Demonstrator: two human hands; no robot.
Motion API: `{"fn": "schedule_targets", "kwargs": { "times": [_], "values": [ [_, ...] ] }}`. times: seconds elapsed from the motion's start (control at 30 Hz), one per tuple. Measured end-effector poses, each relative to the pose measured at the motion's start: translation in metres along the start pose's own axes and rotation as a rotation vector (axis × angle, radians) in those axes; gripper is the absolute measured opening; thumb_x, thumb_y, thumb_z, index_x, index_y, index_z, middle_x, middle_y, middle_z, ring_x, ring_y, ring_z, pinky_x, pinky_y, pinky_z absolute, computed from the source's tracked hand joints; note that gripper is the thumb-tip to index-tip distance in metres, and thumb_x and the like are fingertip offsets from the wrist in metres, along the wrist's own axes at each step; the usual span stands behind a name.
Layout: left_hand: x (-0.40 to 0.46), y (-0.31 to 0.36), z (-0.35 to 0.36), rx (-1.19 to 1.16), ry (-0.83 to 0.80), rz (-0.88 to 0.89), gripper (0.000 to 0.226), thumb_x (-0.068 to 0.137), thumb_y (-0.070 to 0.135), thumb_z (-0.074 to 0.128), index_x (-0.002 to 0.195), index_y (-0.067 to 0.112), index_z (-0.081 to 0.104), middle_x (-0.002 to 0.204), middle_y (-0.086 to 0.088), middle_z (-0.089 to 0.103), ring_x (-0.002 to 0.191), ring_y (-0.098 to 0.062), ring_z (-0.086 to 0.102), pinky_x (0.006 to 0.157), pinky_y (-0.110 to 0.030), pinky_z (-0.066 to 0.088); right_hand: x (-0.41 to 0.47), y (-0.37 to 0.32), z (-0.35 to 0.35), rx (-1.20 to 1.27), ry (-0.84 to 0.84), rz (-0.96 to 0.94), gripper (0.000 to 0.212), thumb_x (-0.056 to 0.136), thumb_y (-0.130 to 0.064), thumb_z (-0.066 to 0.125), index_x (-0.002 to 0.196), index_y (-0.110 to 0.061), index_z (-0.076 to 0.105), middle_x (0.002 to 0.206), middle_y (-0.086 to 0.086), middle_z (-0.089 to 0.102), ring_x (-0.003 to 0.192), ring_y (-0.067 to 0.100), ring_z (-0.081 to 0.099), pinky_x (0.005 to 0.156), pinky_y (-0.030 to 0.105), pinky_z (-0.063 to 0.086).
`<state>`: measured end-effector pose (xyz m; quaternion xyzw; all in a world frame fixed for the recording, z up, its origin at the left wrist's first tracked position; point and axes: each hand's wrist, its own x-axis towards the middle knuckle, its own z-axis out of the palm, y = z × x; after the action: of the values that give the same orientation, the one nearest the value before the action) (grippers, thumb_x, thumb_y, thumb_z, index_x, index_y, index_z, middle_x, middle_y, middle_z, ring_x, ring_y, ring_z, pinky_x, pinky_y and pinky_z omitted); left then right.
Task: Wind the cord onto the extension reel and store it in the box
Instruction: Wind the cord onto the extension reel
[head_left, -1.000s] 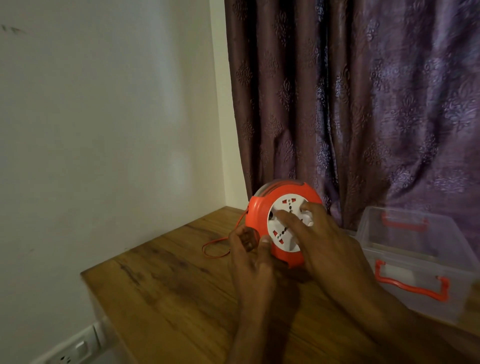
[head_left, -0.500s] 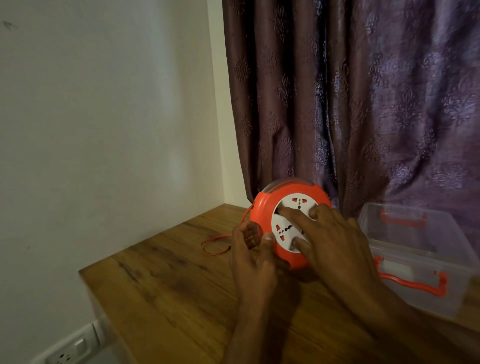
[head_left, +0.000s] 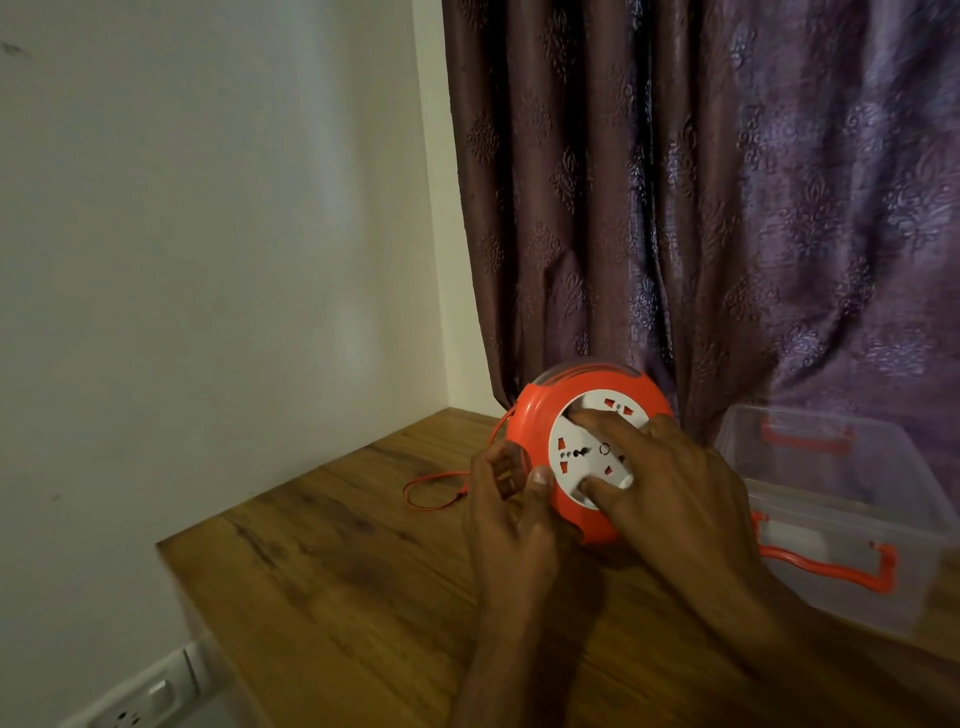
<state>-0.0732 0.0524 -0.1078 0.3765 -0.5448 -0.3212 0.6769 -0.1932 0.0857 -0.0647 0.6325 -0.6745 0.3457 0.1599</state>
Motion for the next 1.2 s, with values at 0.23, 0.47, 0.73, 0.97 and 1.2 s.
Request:
{"fn": "schedule_targets", "kwargs": {
  "times": [0.23,0.47,0.73,0.97,1.2],
  "values": [
    [0.001,-0.001,0.000,0.041,0.016,-0.002,0.038,0.077,0.058,0.053,0.113,0.045,0.049,0.102,0.036,0.053,0.092,0.007,0.058,0.057,-0.003,0.045,-0.002,0.002,0.004,0.092,-0.042,0.093,0.070,0.072,-0.056,0.063,0.130,-0.060,0.025,0.133,-0.005,0.047,0.114,0.025,0.053,0.087,0.039,0.047],
    [0.002,0.001,0.000,0.029,-0.004,-0.037,0.027,0.079,0.054,0.052,0.105,0.053,0.046,0.100,0.037,0.052,0.089,0.009,0.056,0.052,-0.003,0.044,-0.005,0.000,0.008,0.150,-0.024,0.140,0.068,0.073,-0.060,0.059,0.131,-0.060,0.023,0.135,-0.005,0.044,0.114,0.024,0.051,0.088,0.037,0.046],
    [0.002,0.002,0.001,0.040,0.001,-0.005,0.043,0.077,0.053,0.052,0.117,0.038,0.048,0.103,0.030,0.052,0.092,0.004,0.054,0.071,-0.012,0.046,-0.005,0.001,0.013,0.179,0.004,0.163,0.069,0.071,-0.064,0.057,0.131,-0.058,0.024,0.132,-0.004,0.047,0.113,0.023,0.052,0.087,0.034,0.047],
    [0.002,0.003,0.002,0.068,-0.001,0.012,0.028,0.076,0.054,0.053,0.103,0.045,0.048,0.101,0.031,0.053,0.093,0.004,0.055,0.073,-0.016,0.048,-0.003,0.002,0.017,0.326,0.052,0.224,0.067,0.066,-0.063,0.064,0.127,-0.057,0.036,0.120,-0.005,0.055,0.107,0.019,0.053,0.082,0.030,0.045],
    [-0.003,0.006,0.008,0.067,-0.023,0.000,0.047,0.073,0.061,0.052,0.115,0.043,0.046,0.102,0.035,0.049,0.093,0.008,0.053,0.070,-0.008,0.043,0.002,0.005,0.014,0.423,0.112,0.244,0.061,0.065,-0.061,0.065,0.121,-0.050,0.044,0.108,-0.003,0.066,0.098,0.021,0.059,0.072,0.022,0.036]
  ]
}}
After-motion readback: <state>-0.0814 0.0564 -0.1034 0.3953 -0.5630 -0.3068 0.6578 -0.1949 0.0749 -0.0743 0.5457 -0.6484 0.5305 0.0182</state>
